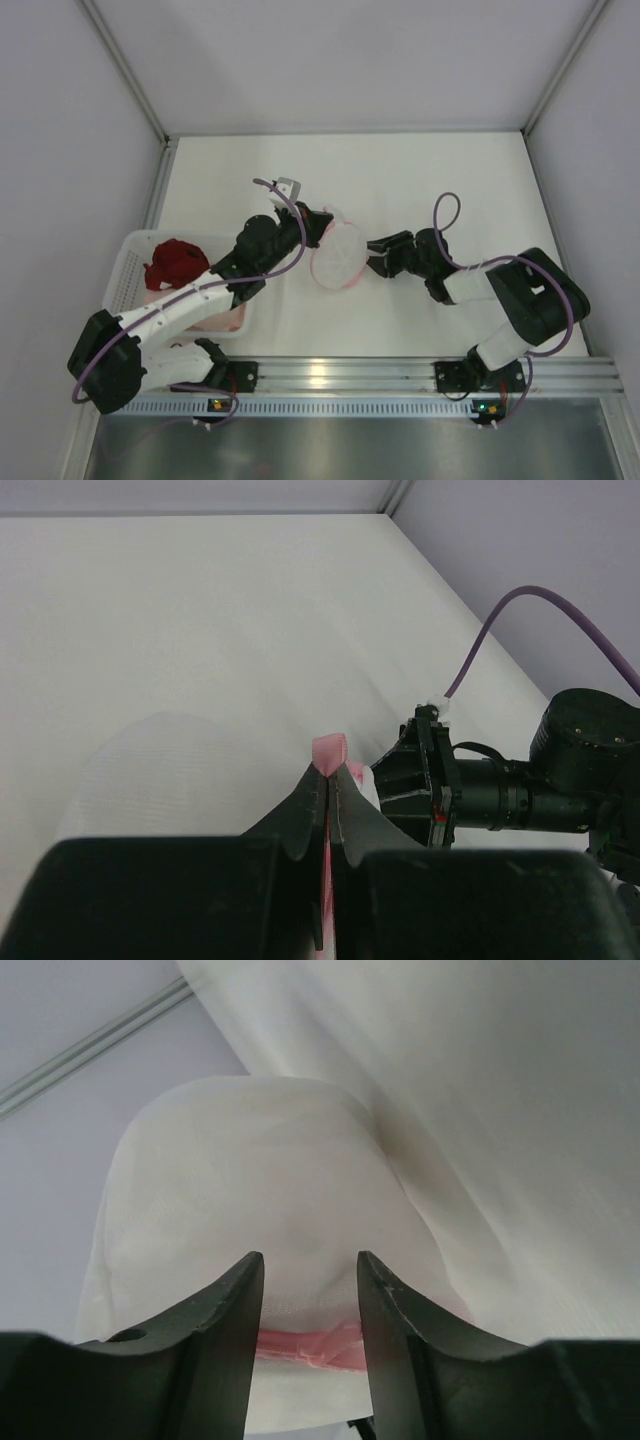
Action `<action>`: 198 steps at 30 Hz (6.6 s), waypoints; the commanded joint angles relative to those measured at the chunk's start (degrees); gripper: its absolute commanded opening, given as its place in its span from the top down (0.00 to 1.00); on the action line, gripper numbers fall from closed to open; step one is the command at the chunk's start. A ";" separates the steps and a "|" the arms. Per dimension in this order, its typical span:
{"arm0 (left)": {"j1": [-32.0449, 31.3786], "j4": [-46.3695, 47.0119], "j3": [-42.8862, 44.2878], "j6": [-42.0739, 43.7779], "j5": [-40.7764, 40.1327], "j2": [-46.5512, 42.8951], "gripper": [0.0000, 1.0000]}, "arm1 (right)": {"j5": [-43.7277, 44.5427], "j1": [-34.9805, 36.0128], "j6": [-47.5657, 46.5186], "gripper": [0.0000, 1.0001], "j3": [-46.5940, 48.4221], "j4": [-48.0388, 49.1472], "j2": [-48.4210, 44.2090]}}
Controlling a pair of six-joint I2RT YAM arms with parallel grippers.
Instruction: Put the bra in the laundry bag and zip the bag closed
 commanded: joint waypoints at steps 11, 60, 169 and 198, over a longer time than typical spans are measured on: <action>-0.08 4.69 0.08 0.50 -1.01 -0.87 1.00 | -0.81 0.05 -0.96 0.62 1.87 1.32 -0.77; -0.52 5.92 -1.15 -3.28 -2.77 -0.26 1.00 | 3.06 0.14 9.05 0.61 0.11 1.67 -2.09; -5.88 6.53 9.75 5.06 11.02 10.73 0.63 | 36.29 5.59 -59.41 1.00 33.77 -54.75 -23.62; -5.71 -3.49 23.11 9.90 17.10 26.20 0.96 | 34.17 5.59 -61.96 1.00 37.02 -57.21 -23.44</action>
